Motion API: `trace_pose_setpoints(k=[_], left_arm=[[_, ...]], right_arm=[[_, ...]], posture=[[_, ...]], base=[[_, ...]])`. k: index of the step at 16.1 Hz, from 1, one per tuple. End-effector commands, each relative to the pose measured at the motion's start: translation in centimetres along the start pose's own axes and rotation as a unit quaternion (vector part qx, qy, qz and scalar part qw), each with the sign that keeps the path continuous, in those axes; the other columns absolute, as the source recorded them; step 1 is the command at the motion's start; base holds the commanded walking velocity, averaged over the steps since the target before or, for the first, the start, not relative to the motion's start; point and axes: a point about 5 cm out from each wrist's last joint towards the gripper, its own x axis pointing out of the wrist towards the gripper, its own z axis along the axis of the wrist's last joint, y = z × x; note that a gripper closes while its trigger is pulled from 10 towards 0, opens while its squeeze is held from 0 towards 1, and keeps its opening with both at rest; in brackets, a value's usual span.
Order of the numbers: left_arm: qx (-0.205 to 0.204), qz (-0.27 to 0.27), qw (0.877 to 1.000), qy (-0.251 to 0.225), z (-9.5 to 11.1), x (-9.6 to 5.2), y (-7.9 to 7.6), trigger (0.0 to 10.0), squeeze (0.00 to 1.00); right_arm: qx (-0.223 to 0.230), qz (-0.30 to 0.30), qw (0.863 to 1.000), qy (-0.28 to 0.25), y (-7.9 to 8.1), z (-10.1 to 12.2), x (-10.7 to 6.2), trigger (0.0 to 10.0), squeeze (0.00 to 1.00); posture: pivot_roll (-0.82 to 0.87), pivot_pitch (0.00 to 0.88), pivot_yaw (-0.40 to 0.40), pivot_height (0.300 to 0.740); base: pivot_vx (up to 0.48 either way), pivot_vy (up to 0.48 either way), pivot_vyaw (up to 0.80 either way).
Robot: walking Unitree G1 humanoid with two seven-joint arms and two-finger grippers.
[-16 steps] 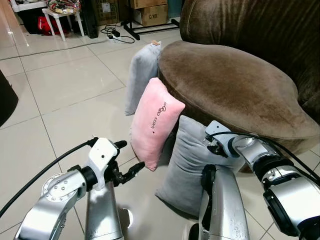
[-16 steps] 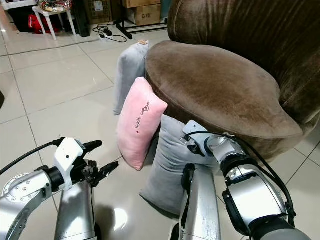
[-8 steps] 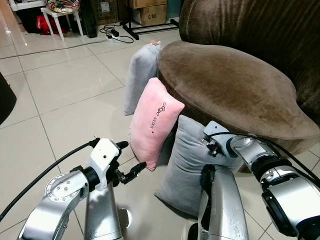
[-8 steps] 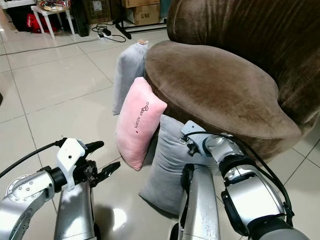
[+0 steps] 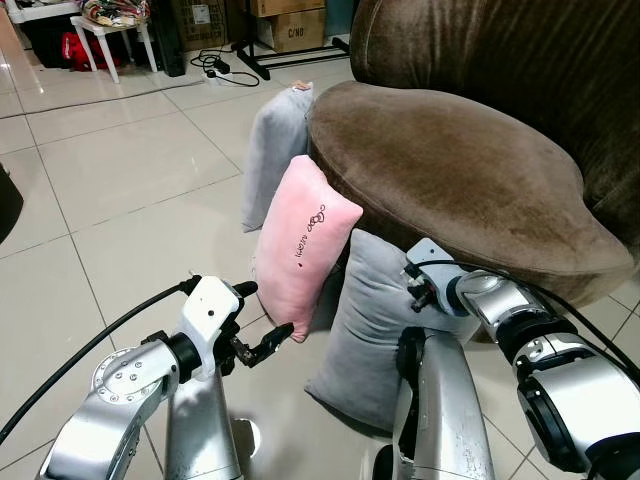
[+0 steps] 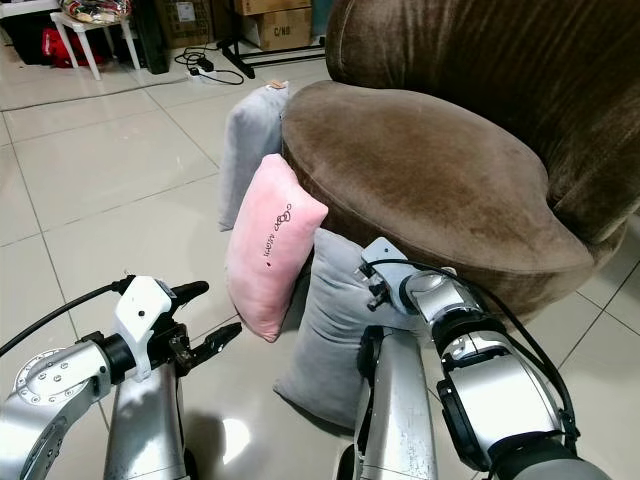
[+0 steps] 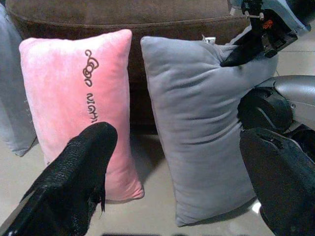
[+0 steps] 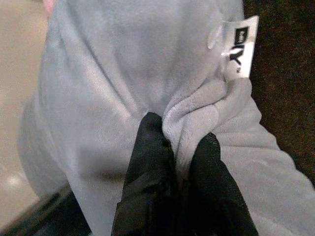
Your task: Move the pillow to the sofa from floor
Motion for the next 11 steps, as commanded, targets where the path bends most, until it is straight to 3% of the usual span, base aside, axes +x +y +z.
trace_pose_setpoints(k=[1,7,8,9,11], left_arm=[[0.007,0.002,1.000,0.001,0.1,0.3,0.1,10.0,0.00],[0.004,0.026,1.000,-0.006,-0.2,0.3,-0.2,10.0,0.00],[0.003,0.034,0.999,-0.010,-0.2,0.3,-0.3,10.0,0.00],[0.002,0.048,0.999,-0.016,-0.2,0.4,-0.3,10.0,0.00],[-0.001,0.062,0.998,-0.022,-0.2,0.6,-0.4,10.0,0.00]], right_arm=[[0.024,0.016,0.999,0.017,0.9,-1.1,0.4,0.0,0.00],[0.096,0.023,0.993,-0.069,0.5,-0.6,0.0,0.0,0.00],[0.124,0.019,0.986,-0.106,0.0,-0.1,-0.4,0.0,0.00],[0.176,0.021,0.969,-0.174,-1.0,0.7,-1.5,0.0,0.00],[0.165,0.022,0.951,-0.262,-1.8,1.5,-3.7,0.0,0.00]], posture=[[-0.01,0.000,-0.060,0.351],[-0.02,0.000,-0.053,0.351],[-0.03,0.000,-0.049,0.351],[-0.03,0.000,-0.047,0.351],[-0.05,0.000,-0.045,0.351]], base=[[0.000,0.000,0.00],[0.000,0.000,0.00],[0.000,0.000,0.00],[0.000,0.000,0.00],[0.000,0.000,0.00]])
